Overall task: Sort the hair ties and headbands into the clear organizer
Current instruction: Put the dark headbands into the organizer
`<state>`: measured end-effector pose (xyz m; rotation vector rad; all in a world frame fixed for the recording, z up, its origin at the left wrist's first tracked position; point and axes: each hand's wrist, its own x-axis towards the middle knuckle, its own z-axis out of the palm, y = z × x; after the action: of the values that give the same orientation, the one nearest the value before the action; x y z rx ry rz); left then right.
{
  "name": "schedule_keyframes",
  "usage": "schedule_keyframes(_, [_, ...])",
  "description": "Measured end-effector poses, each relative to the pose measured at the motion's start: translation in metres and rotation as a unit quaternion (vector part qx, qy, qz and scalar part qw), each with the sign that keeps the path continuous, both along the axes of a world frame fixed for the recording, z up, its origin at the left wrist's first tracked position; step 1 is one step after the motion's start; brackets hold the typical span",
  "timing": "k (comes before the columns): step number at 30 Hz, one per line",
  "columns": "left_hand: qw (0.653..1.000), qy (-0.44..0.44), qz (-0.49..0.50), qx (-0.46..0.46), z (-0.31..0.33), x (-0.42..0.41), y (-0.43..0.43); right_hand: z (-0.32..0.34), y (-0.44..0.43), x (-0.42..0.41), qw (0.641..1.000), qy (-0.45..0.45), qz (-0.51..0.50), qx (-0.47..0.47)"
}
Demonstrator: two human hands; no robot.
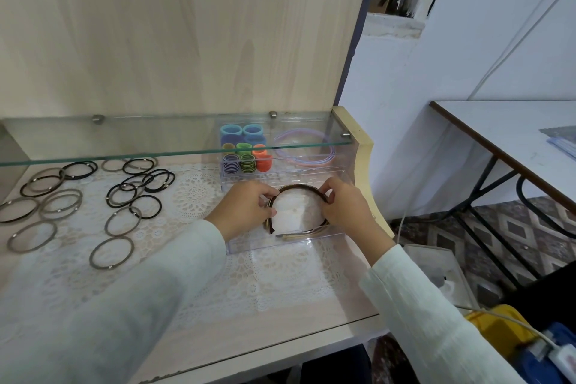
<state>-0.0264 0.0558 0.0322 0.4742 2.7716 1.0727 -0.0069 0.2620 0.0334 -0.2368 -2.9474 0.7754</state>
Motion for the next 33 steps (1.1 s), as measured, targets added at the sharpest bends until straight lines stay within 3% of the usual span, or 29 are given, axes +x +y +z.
schedule_keyframes(11, [0.999, 0.049, -0.004, -0.023, -0.003, 0.004, 0.004, -0.003, -0.001, -0.004, 0.999, -0.007, -0.001, 0.032])
schedule_keyframes(18, [0.999, 0.002, -0.046, -0.022, 0.0, -0.001, -0.004, -0.003, 0.001, -0.006, 1.0, -0.015, -0.016, 0.015])
schedule_keyframes(26, [0.997, 0.037, -0.032, -0.052, -0.006, 0.002, 0.002, 0.01, 0.002, -0.003, 0.999, -0.033, 0.008, 0.03])
schedule_keyframes(33, [0.998, 0.006, -0.045, -0.051, 0.0, 0.001, 0.0, 0.014, 0.002, -0.002, 0.997, -0.064, 0.002, 0.051])
